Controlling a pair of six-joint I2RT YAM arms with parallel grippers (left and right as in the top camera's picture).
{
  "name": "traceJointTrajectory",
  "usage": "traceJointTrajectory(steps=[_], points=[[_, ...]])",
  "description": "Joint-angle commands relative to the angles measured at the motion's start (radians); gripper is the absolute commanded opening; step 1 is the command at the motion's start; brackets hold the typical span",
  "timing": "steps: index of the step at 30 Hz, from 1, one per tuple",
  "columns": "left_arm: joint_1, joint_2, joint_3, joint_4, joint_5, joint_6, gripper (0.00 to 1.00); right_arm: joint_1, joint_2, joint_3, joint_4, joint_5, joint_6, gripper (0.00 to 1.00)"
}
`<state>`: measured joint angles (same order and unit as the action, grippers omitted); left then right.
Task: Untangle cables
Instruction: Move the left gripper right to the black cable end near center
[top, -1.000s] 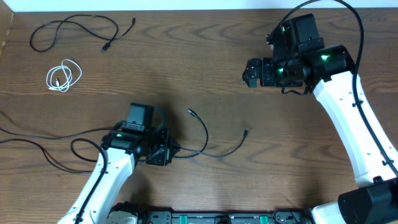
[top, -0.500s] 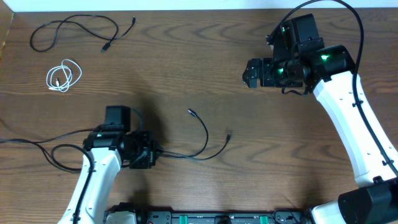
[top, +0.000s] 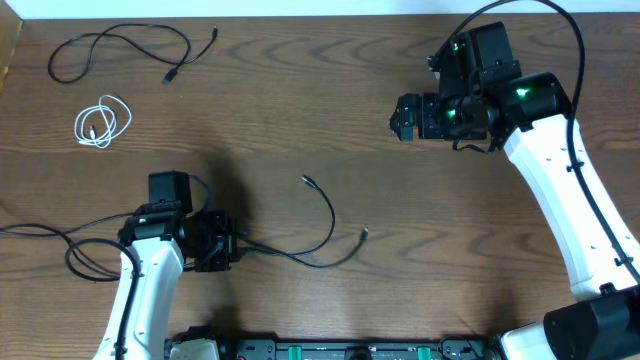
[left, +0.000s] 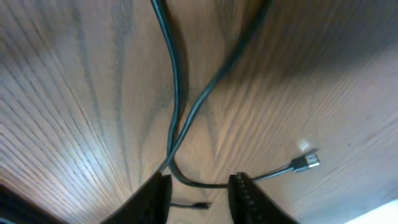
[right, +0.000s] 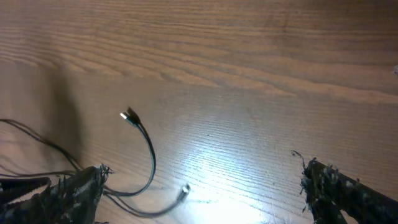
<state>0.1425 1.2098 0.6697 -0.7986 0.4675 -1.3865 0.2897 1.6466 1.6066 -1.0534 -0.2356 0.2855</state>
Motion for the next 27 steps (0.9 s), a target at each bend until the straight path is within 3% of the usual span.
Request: traceJointTrajectory(steps=[1,4,8,16,22,27], points=[[0.005,-0.008,0.000,-0.003,-0.079,0.036,0.36,0.000,0.010,-0.001,0.002,-0.004,0.006,0.99],[0.005,-0.008,0.000,0.018,-0.129,0.054,0.37,0.000,0.010,-0.001,0.002,-0.008,0.006,0.99],[-0.003,-0.008,0.000,0.104,-0.022,0.259,0.37,0.000,0.010,-0.001,0.002,-0.011,0.007,0.99],[-0.169,-0.008,0.000,0.108,0.019,0.610,0.76,0.000,0.010,-0.001,0.013,-0.010,0.006,0.99],[-0.401,0.001,0.010,0.112,-0.029,0.829,0.77,0.000,0.010,-0.001,0.033,-0.009,0.006,0.99],[-0.550,0.029,0.108,0.041,-0.213,0.944,0.91,-0.004,0.010,0.000,0.034,-0.002,0.005,0.99]])
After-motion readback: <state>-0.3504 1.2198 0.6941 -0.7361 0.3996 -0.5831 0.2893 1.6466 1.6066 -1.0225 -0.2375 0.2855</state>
